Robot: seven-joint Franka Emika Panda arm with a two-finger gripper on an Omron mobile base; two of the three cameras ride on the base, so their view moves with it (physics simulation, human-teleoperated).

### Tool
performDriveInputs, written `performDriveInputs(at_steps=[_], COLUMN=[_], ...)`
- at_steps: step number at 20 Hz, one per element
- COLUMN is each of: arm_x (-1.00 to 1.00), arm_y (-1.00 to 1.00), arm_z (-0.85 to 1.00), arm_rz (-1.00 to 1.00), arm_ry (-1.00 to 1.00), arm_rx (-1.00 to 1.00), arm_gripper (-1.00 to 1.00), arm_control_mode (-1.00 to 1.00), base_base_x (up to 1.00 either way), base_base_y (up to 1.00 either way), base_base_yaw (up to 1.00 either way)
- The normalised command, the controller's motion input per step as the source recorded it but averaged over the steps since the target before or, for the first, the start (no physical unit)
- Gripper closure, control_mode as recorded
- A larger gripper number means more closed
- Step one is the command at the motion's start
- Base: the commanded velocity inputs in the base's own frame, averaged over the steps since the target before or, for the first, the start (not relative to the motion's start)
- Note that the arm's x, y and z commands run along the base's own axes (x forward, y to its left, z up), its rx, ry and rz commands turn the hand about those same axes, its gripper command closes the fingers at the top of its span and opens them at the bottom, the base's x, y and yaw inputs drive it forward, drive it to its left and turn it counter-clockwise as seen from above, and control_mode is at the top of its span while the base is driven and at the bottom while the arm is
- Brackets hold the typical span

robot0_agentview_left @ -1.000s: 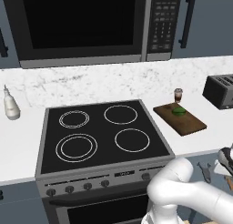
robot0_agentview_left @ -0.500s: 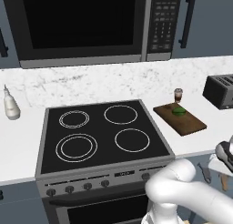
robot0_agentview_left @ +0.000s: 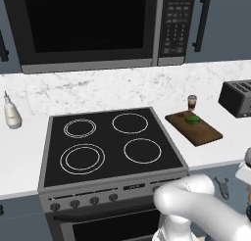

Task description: Place the appropriate cutting tool for cutting the avocado skin on the cutting board.

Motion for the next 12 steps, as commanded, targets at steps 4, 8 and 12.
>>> performDriveInputs(at_steps=[4, 8, 12], arm_x=[-0.23, -0.03, 0.28], arm_y=[0.26, 0.43, 0.69], arm_z=[1.0, 1.0, 1.0], arm_rz=[-0.12, -0.02, 0.0], arm_ry=[-0.01, -0.01, -0.01], arm_rx=[0.0, 0.0, 0.0], arm_gripper=[1.0, 1.0, 1.0], arm_control_mode=[-1.0, -1.0, -1.0], base_base_x=[0.0, 0.0, 0.0], base_base_y=[0.0, 0.0, 0.0], base_base_yaw=[0.0, 0.0, 0.0])
